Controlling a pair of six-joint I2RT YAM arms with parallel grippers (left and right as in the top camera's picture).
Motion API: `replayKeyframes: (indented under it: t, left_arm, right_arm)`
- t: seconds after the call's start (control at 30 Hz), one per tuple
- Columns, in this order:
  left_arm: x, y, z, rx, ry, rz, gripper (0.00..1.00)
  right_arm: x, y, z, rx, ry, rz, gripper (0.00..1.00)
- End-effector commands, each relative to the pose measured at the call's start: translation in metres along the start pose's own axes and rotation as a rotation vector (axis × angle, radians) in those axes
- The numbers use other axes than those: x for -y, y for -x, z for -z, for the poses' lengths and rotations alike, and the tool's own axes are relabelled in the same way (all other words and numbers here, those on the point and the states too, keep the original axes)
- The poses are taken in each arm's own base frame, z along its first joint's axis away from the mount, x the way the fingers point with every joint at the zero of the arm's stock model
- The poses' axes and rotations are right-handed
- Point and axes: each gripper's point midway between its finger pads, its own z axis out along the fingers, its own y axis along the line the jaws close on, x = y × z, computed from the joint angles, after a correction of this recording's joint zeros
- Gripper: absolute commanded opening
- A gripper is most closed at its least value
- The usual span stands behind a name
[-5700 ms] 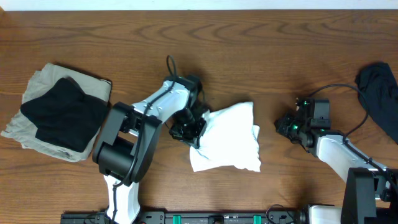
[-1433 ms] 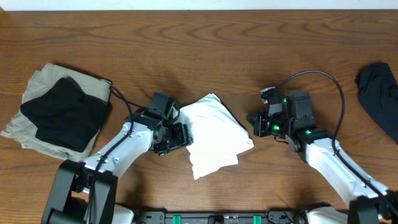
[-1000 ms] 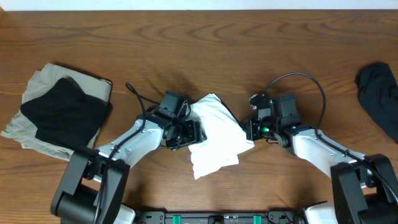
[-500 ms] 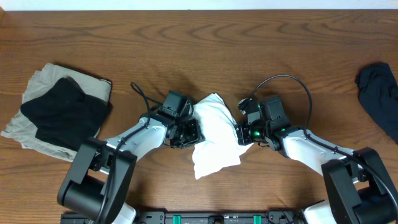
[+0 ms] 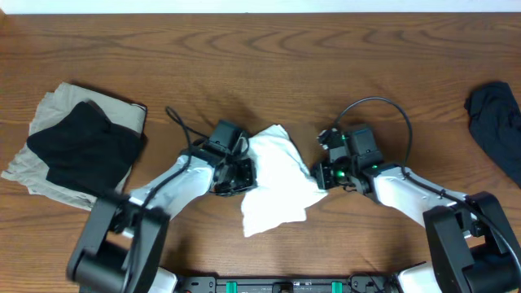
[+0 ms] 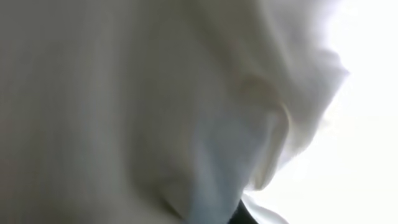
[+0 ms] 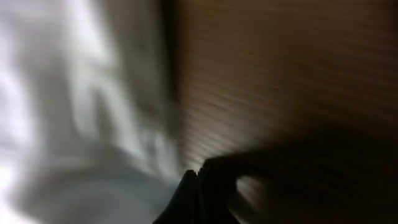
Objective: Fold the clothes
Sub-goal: 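Carry the folded shirt left with the left gripper onto the clothes stack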
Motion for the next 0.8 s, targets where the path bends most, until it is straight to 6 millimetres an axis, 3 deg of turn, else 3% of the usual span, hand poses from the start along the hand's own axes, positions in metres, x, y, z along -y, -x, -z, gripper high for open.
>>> replayKeyframes:
  t: [0.0,0.2,0.47,0.77]
  left_arm:
    - [-0.010,0.036,0.042,0.199,0.112,-0.074,0.06]
    - [-0.017,0.061,0.102,0.297,0.175,-0.161,0.06]
    - [-0.043,0.104,0.175,0.395,0.257,-0.134,0.06]
    - [-0.088,0.143,0.234,0.547,0.301,-0.032,0.06]
  right_arm:
    - [0.017,0.005,0.008,0.023,-0.036,-0.024,0.01]
    - [0.019,0.017,0.029,0.074,-0.032,-0.035,0.01]
    - [0.003,0.027,0.059,0.143,-0.026,0.013,0.01]
    - [-0.010,0.036,0.098,0.234,-0.030,0.049,0.01]
